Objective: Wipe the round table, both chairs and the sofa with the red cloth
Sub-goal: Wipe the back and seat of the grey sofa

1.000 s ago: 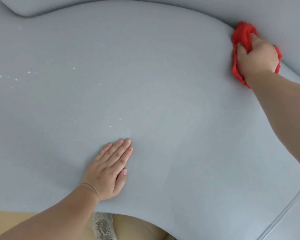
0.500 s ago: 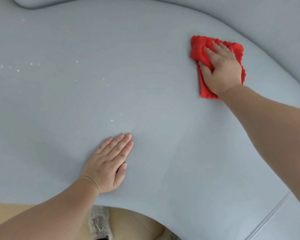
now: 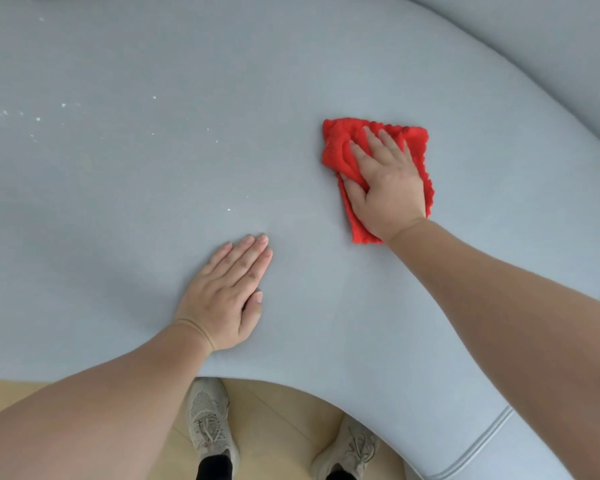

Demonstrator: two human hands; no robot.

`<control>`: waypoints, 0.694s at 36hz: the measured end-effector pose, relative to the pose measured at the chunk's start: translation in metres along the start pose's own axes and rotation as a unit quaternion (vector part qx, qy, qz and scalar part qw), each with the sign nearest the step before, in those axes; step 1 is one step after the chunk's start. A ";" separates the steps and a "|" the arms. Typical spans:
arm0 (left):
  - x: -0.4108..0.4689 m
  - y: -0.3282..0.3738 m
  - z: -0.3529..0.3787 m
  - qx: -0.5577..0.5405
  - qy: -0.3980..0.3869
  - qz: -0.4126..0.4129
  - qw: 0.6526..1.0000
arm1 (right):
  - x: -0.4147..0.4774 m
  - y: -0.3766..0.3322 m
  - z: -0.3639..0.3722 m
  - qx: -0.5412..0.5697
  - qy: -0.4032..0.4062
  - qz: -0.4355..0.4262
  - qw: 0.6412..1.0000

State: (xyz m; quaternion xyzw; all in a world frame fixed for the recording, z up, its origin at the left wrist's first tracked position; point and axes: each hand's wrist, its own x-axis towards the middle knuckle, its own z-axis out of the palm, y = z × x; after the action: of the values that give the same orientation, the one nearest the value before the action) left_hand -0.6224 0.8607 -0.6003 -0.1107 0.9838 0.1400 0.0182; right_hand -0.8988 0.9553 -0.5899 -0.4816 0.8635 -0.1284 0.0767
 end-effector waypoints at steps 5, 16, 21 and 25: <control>0.000 0.001 -0.002 0.002 0.003 0.000 1.000 | -0.037 -0.026 0.010 -0.004 0.016 -0.012 1.000; 0.000 0.006 -0.007 0.008 -0.002 -0.004 1.000 | -0.127 -0.076 0.025 -0.013 0.029 -0.004 0.999; -0.003 0.008 -0.013 -0.001 -0.004 -0.012 1.000 | -0.164 -0.094 0.031 -0.018 0.023 0.007 1.000; -0.014 0.004 -0.024 -0.032 0.010 -0.042 0.999 | -0.189 -0.108 0.034 -0.021 0.018 0.018 0.999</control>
State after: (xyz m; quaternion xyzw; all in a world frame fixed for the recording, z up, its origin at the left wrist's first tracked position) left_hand -0.6095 0.8607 -0.5750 -0.1537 0.9734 0.1696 0.0110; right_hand -0.7030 1.0565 -0.5887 -0.4648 0.8759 -0.1177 0.0532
